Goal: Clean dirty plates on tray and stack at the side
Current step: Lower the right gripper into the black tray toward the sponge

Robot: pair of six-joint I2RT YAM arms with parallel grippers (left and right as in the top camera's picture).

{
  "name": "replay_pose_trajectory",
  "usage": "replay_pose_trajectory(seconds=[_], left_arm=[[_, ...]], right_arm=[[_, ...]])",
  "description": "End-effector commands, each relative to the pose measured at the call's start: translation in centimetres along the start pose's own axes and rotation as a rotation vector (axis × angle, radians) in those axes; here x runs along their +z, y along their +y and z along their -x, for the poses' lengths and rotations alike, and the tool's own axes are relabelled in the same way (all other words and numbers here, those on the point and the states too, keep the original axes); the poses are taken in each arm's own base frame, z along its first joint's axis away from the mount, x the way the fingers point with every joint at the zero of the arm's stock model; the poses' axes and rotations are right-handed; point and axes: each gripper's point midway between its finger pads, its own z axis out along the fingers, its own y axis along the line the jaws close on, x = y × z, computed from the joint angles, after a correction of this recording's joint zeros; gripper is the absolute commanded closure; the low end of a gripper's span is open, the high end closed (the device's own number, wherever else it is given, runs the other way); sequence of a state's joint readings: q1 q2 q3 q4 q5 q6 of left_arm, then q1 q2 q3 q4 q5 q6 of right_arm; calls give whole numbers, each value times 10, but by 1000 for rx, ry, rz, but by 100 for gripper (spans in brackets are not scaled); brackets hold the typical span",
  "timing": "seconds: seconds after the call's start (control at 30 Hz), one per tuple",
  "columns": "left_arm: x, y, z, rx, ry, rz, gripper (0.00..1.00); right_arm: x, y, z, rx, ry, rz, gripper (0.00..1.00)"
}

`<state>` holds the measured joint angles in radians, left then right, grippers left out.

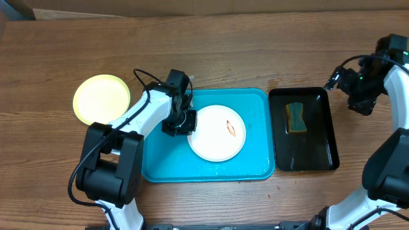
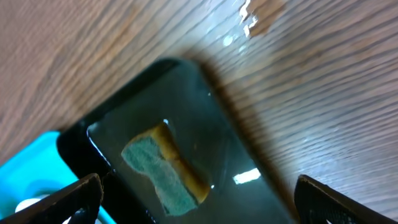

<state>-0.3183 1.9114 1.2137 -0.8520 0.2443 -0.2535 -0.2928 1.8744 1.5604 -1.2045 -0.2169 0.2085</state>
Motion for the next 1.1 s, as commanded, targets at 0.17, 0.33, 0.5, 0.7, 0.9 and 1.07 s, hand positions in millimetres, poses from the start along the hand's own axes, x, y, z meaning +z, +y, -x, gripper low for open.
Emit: replay_pose_trajectory(seconds=[0.17, 0.33, 0.5, 0.7, 0.9, 1.07], left_arm=[[-10, -4, 10, 25, -33, -15, 87], [-10, -3, 10, 25, -35, -8, 87], [-10, -1, 10, 25, -37, 3, 86], [-11, -1, 10, 24, -37, 3, 86], [-11, -1, 10, 24, -37, 3, 85], [-11, -1, 10, 25, -36, 3, 85]], right_arm=[[5, 21, -19, -131, 8, -122, 0], [11, 28, -39, -185, 57, -176, 0], [25, 27, -61, -205, 123, -200, 0], [52, 19, -81, -212, 166, -222, 0], [73, 18, -91, -238, 164, -219, 0], [95, 17, -94, -262, 132, -205, 11]])
